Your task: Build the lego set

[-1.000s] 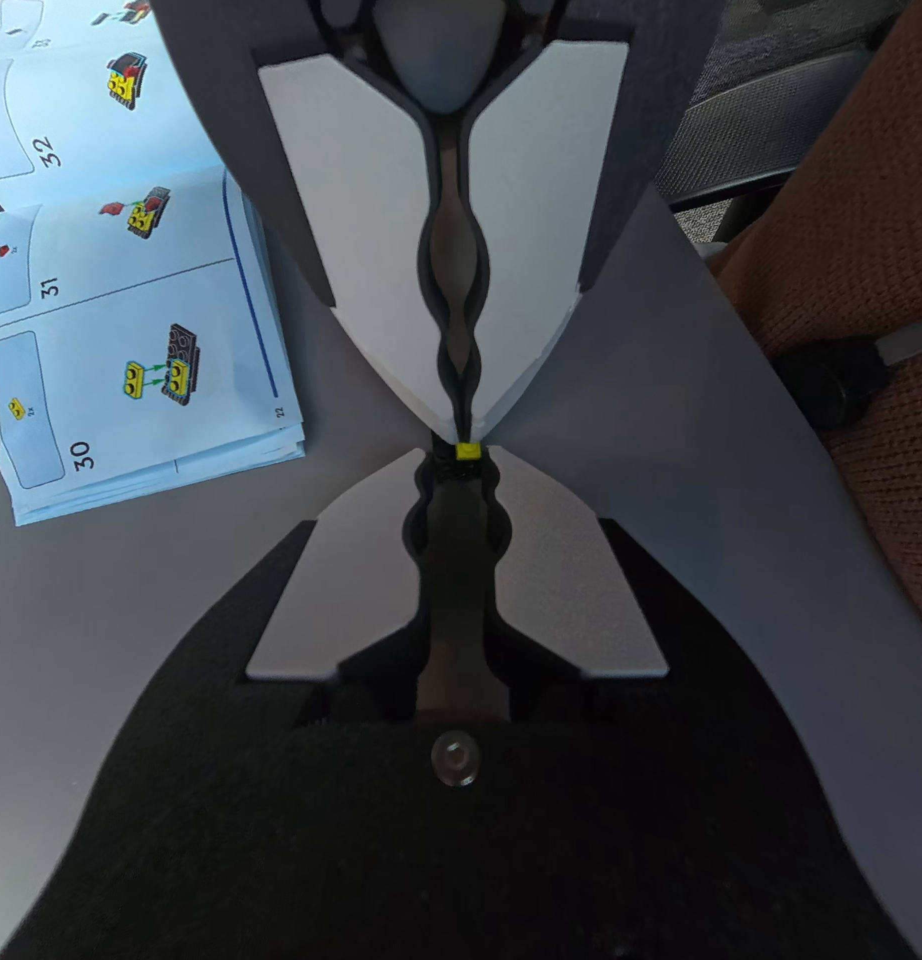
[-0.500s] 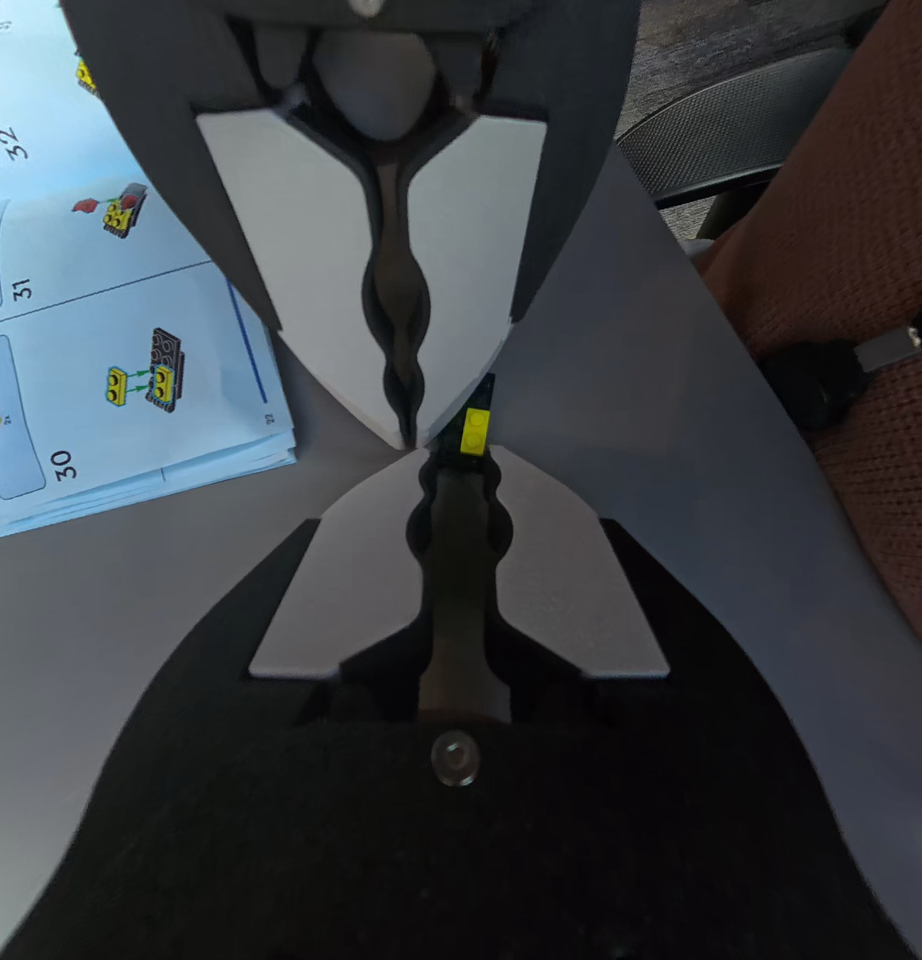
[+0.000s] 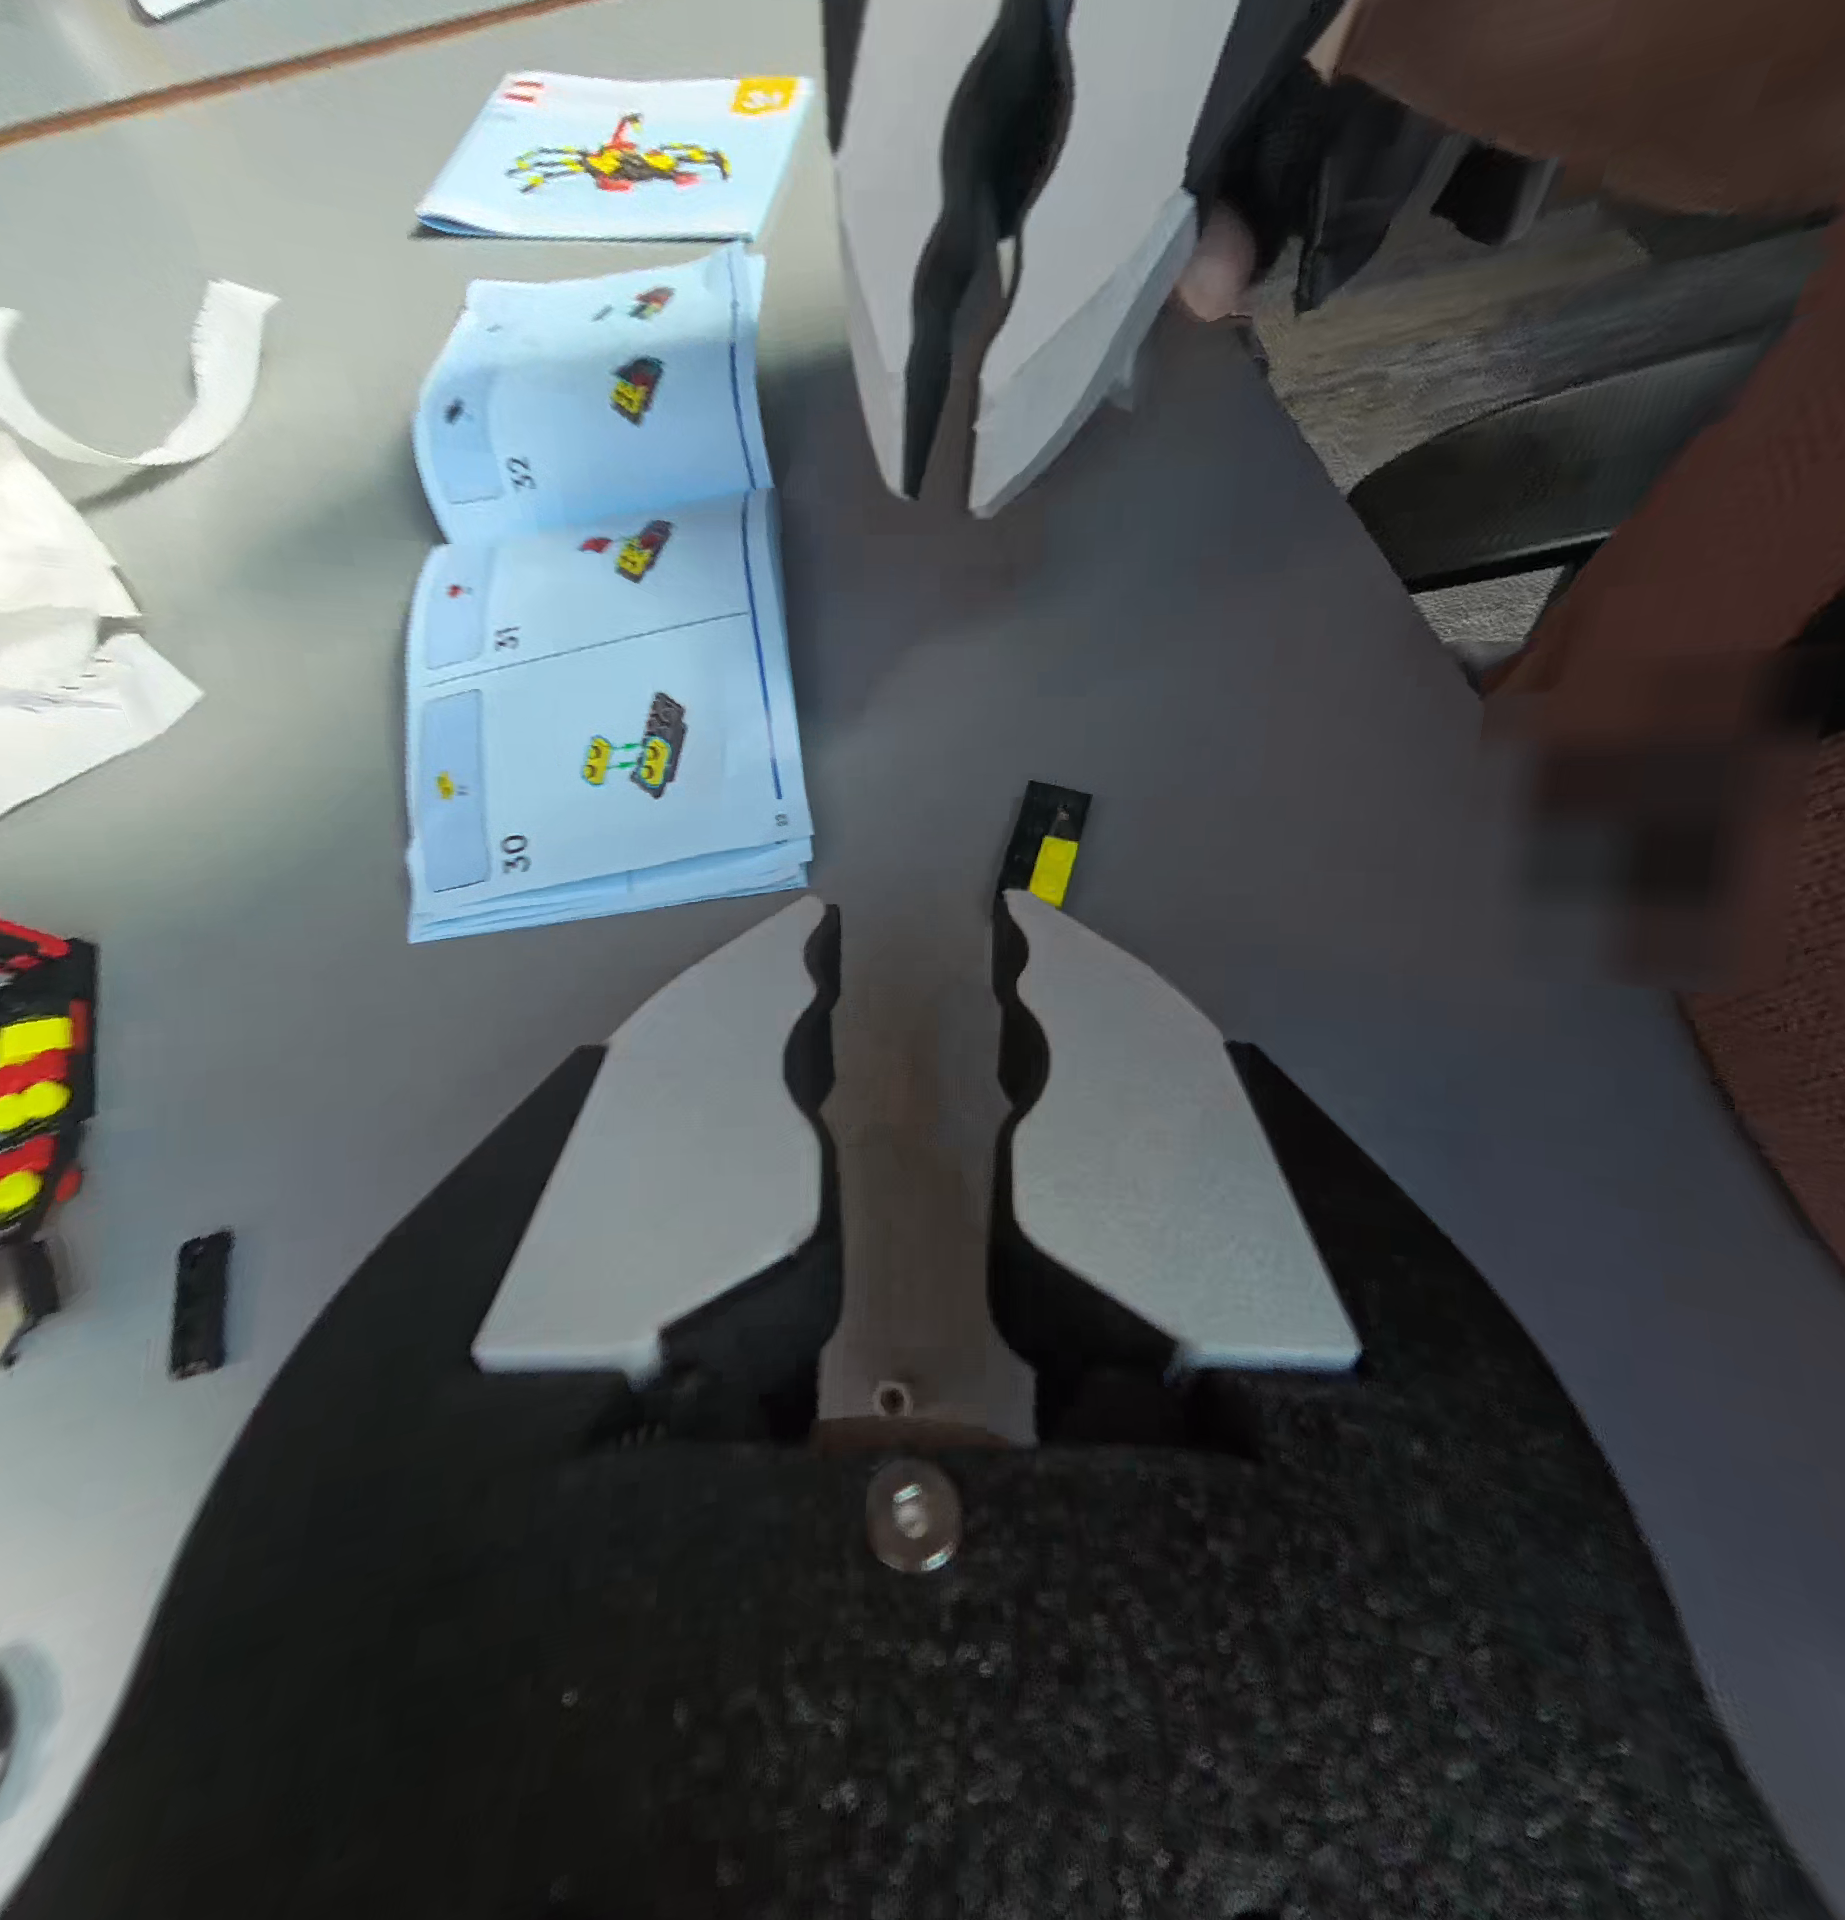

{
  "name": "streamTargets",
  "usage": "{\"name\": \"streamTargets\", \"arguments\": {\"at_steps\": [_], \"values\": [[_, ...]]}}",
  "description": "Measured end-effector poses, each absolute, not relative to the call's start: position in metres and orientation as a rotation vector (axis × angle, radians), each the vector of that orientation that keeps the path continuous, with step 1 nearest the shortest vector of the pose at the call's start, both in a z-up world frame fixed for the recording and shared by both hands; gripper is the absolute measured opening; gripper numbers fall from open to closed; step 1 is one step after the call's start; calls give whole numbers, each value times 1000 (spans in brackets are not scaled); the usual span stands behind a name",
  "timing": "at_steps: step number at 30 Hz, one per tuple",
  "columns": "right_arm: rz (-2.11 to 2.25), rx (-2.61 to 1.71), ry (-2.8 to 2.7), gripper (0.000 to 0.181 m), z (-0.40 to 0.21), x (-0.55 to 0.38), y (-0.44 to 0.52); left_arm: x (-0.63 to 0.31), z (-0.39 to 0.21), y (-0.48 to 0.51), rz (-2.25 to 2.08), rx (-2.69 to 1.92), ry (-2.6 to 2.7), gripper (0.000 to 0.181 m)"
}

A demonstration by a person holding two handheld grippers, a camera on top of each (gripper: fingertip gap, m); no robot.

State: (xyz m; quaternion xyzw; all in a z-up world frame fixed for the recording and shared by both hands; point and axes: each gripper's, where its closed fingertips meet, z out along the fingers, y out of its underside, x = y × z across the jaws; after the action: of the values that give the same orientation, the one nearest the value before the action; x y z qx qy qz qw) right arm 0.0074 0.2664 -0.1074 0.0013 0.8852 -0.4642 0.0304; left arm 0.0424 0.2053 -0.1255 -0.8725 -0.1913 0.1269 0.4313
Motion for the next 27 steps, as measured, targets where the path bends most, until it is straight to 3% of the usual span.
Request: {"name": "streamTargets", "arguments": {"at_steps": [1, 6, 13, 16, 27], "values": [[-1518, 54, 2637, 11, -100, 8, 269, 40, -116, 196, 378, -2162, -502, 26], [-1706, 183, 2517, 13, -92, -5, 280, 71, -124, 161, 455, -2368, -515, 27], [-1632, 76, 2529, 14, -108, 7, 284, 87, -155, 198, 354, -2437, -358, 25], [-1623, 78, 2520, 14, -109, 6, 289, 87, -166, 201, 252, -2477, -334, 9], [-1483, 162, 2450, 14, -121, 7, 291, 51, -146, 225, 189, -2390, -297, 8]]}}
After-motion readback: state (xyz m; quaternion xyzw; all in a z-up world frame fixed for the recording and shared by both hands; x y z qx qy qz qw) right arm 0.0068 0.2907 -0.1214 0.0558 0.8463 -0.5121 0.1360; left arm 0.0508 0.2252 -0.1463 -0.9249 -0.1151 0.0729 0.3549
